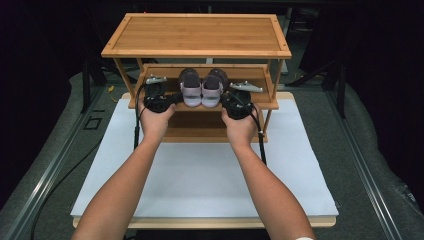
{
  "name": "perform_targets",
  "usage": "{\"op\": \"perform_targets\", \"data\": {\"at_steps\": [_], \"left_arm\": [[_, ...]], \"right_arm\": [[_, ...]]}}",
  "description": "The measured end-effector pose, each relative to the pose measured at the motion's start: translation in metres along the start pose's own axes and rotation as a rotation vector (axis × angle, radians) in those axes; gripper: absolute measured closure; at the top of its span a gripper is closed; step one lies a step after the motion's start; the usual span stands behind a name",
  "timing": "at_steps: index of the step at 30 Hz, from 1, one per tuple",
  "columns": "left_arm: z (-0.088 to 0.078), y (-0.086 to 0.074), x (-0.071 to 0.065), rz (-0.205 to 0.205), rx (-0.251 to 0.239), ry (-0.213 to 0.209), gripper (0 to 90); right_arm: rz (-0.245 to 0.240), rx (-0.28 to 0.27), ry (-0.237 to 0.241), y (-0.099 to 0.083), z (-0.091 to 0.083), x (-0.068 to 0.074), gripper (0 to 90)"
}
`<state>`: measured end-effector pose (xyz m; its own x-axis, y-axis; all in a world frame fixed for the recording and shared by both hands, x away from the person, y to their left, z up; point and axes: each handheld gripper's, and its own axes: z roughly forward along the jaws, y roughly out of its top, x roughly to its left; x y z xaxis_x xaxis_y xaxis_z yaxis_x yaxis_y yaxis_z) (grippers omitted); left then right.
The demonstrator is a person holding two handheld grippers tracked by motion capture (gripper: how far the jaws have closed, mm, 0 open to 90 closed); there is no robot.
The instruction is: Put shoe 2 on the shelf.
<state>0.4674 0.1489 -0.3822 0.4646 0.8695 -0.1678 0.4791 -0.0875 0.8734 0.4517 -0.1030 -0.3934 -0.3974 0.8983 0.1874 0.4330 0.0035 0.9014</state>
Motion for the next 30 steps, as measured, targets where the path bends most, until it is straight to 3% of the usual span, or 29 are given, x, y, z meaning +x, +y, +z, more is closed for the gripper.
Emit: {"op": "perform_targets", "data": {"at_steps": [1,2,5,10,13,15,22,23,30], "left_arm": [[0.001,0.0,-0.002,0.001,0.005,0.016,90.0],[0.002,0.0,-0.003,0.0,0.001,0.023,90.0],[0.004,0.003,-0.006,0.018,0.005,0.043,90.0],[0.008,0.008,0.0,0.014,0.01,0.02,90.0],[0.01,0.01,0.004,0.0,0.016,0.006,90.0],[0.011,0.01,0.005,0.001,0.011,0.012,90.0],[0.012,0.008,0.006,-0.011,0.007,0.011,90.0],[0.012,0.008,0.006,-0.02,0.008,0.01,90.0],[0.013,0.008,0.004,-0.019,0.011,0.013,90.0]], "right_arm": [[0.003,0.0,0.004,0.0,0.0,0.0,90.0],[0.013,-0.064,0.005,-0.002,0.006,0.0,90.0],[0.009,-0.067,0.009,0.0,0.009,-0.001,90.0],[-0.02,-0.055,-0.014,0.005,0.014,0.002,90.0],[-0.004,-0.041,-0.021,0.008,0.016,0.0,90.0],[0.01,-0.124,-0.012,0.007,0.023,0.001,90.0],[-0.019,-0.053,-0.017,0.009,0.02,0.002,90.0],[-0.026,-0.008,-0.022,0.01,0.017,0.001,90.0],[-0.011,-0.018,-0.032,0.009,0.018,-0.002,90.0]]}}
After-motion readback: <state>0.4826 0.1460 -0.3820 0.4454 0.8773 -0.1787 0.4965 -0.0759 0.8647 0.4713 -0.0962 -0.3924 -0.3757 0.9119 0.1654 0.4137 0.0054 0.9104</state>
